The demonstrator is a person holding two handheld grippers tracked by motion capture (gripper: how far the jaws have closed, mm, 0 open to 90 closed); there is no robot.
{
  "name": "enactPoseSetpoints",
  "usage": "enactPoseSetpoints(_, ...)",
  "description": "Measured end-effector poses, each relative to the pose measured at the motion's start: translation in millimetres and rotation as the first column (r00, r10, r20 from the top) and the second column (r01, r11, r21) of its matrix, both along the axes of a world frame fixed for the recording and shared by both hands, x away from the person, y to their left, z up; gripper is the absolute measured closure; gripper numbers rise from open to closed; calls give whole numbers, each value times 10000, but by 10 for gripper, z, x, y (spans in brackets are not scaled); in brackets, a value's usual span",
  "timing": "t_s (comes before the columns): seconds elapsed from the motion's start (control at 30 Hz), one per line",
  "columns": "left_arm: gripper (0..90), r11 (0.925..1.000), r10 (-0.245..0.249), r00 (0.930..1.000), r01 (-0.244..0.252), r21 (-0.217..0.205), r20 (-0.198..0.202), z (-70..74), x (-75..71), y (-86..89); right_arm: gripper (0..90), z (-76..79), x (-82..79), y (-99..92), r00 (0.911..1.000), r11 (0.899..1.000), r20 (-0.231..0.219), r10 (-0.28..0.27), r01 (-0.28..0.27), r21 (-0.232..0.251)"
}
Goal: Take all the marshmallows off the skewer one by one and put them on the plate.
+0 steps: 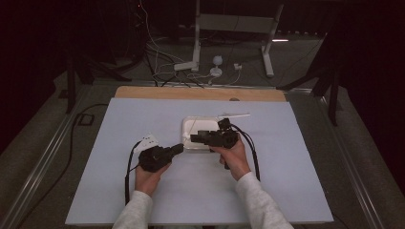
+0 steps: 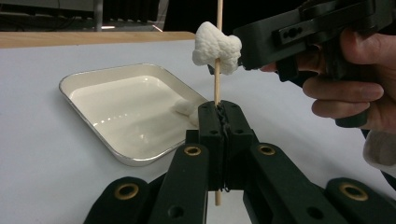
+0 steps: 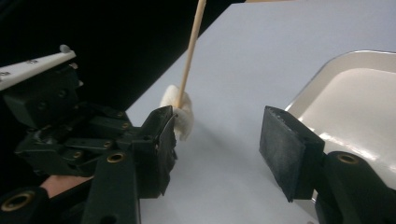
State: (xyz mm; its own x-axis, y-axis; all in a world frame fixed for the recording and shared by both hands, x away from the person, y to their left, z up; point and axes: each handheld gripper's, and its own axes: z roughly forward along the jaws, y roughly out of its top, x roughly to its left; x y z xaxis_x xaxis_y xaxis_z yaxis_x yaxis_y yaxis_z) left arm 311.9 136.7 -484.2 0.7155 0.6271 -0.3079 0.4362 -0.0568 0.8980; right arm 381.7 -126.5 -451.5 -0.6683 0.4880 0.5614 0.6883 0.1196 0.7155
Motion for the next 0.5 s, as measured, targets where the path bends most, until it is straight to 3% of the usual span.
enactPoseSetpoints(0.3,900,10000,-93,10000,93,3,11,-6,-3,-43,469,1,-26,95,9988,9988,-140,470,-469,122)
enactPoseSetpoints(0.5,900,9998,-203,9998,203,-87,74,-7,-10,-62,643,-1,-30,165,9969,9968,-199,765,-760,238)
